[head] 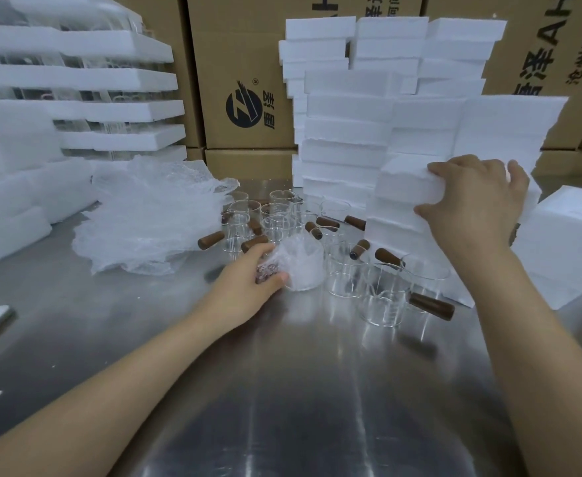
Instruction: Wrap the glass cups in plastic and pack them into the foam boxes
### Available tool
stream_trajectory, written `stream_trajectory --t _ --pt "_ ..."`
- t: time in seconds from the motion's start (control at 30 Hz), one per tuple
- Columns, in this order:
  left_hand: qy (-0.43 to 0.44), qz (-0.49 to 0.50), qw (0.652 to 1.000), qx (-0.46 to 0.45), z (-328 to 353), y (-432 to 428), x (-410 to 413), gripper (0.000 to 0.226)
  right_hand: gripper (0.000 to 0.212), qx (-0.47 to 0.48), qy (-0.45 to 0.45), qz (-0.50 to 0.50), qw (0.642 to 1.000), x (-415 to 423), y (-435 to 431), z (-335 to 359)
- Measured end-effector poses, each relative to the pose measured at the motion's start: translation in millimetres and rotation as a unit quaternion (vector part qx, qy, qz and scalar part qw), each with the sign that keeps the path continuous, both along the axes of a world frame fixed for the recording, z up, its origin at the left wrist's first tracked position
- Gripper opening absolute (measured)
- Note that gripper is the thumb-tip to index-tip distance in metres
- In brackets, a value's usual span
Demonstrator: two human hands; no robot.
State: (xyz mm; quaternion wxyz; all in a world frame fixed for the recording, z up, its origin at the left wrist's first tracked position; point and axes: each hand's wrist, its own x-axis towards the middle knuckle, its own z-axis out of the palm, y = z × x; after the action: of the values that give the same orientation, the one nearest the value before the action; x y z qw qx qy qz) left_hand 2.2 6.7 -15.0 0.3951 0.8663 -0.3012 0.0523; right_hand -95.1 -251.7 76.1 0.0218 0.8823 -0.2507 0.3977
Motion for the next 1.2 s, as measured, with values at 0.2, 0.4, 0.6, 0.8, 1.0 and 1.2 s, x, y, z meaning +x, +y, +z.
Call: stream_trajectory --t 0.2,0.4,0.6,0.8,1.0,1.2 --pt "-0.159 0.036 0.986 -0.028 7.4 0.4 0.1 0.053 0.048 -0.092 -0.215 0.178 0.956 -2.9 23.9 12.8" --pt "0.056 0.074 0.899 -0.428 54.2 19.9 10.7 0.04 0.03 0.288 -0.213 0.548 0.756 -5.2 85.6 8.9" --pt "0.218 -0.003 0.917 -0.334 72.5 57.4 29.3 0.064 0.045 0.323 0.227 0.493 0.775 -0.3 96.1 -17.2" --pt "0.197 -0.115 0.972 0.047 62.7 64.7 18.8 0.047 0.032 0.169 0.148 0.424 0.877 17.9 97.6 -34.6" --pt "0.245 -0.108 0.943 0.198 67.2 75.0 16.0 0.029 0.033 -0.075 0.245 0.317 0.913 28.6 79.4 -50.5" --pt "0.348 -0.04 0.897 0.27 74.0 100.9 19.9 0.038 0.014 0.006 0.12 0.347 0.93 30.5 85.6 -47.7"
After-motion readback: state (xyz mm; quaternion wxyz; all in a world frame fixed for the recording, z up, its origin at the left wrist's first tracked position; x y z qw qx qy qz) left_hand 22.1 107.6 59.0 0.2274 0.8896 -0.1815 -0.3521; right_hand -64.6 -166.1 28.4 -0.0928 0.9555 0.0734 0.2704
